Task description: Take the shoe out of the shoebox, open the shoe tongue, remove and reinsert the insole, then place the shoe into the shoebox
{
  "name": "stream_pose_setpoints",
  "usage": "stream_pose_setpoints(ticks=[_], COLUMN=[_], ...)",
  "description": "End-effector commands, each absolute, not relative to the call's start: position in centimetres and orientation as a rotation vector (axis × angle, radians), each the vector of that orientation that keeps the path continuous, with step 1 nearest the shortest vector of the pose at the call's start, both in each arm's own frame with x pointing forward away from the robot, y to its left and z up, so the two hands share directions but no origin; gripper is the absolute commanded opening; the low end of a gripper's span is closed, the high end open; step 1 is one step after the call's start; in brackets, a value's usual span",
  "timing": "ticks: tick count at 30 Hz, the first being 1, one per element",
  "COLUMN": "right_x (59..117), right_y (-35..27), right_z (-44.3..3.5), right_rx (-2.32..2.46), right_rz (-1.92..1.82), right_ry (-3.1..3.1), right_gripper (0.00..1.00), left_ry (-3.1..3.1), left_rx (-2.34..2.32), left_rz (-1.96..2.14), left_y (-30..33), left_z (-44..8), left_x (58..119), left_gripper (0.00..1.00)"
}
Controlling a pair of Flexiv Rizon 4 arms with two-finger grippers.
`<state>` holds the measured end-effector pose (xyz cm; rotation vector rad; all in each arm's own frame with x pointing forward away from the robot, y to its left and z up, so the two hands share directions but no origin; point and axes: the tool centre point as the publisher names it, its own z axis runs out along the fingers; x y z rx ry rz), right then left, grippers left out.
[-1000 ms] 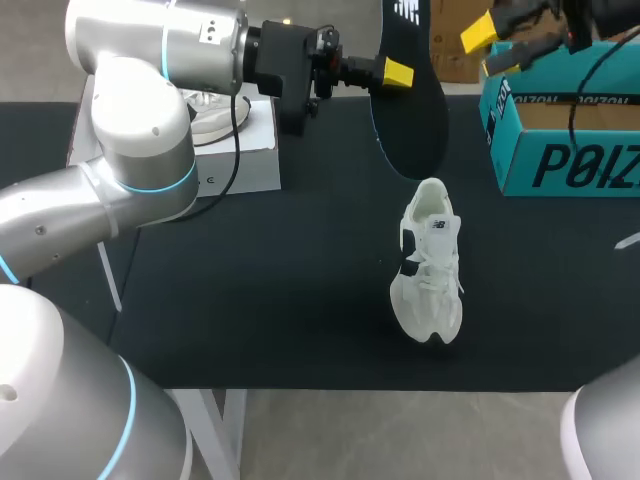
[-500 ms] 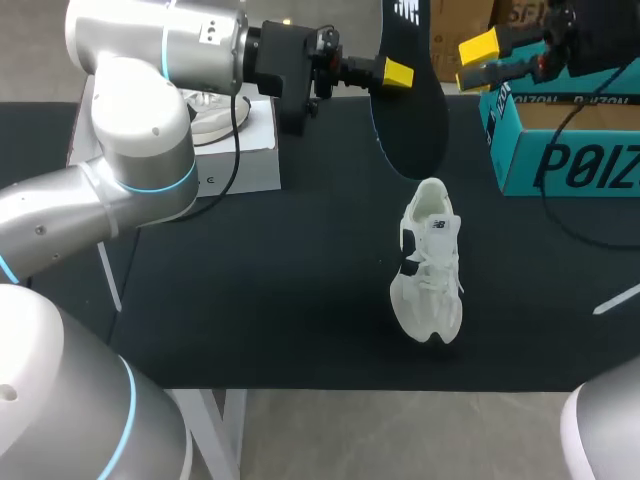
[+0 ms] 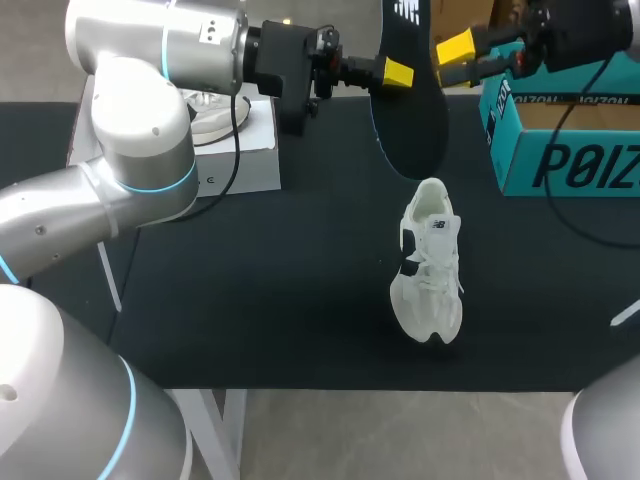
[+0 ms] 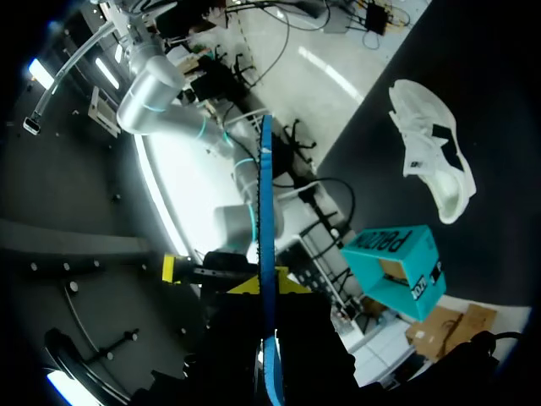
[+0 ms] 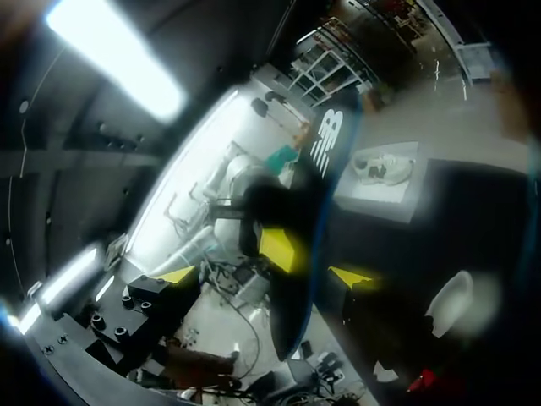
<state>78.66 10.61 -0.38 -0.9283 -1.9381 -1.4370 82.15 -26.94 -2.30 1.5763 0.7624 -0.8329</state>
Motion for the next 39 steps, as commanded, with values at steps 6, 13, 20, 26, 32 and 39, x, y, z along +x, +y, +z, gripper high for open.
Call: stream_pose_setpoints(ticks=[6, 13, 20, 26, 32, 39], right_x=[80.5, 80.7, 80.8, 80.7, 80.9, 81.0], right_y=[11.7, 11.5, 11.8, 12.2, 12.4, 12.1], right_z=[-1.0, -1.0, -1.3, -1.8, -1.7, -1.9], right_rx=[-0.928, -0.941, -0.939, -0.939, -0.935, -0.955], right_rz=[-1.417, -1.424, -1.422, -1.417, -1.420, -1.420], right_ry=[-1.932, -1.925, -1.921, -1.909, -1.911, -1.909], right_gripper=[0.46, 0.00, 0.08, 0.00, 0.00, 0.00], left_ry=[0.760, 0.760, 0.760, 0.760, 0.760, 0.760], left_rx=[1.576, 1.576, 1.576, 1.576, 1.576, 1.576], left_rz=[-0.831, -0.831, -0.831, -0.831, -0.831, -0.831], left_y=[-27.1, -27.1, -27.1, -27.1, -27.1, -27.1], left_z=[-2.3, -2.3, -2.3, -2.3, -2.3, -2.3], left_x=[82.2, 82.2, 82.2, 82.2, 82.2, 82.2], left_gripper=[0.00, 0.00, 0.00, 0.00, 0.00, 0.00])
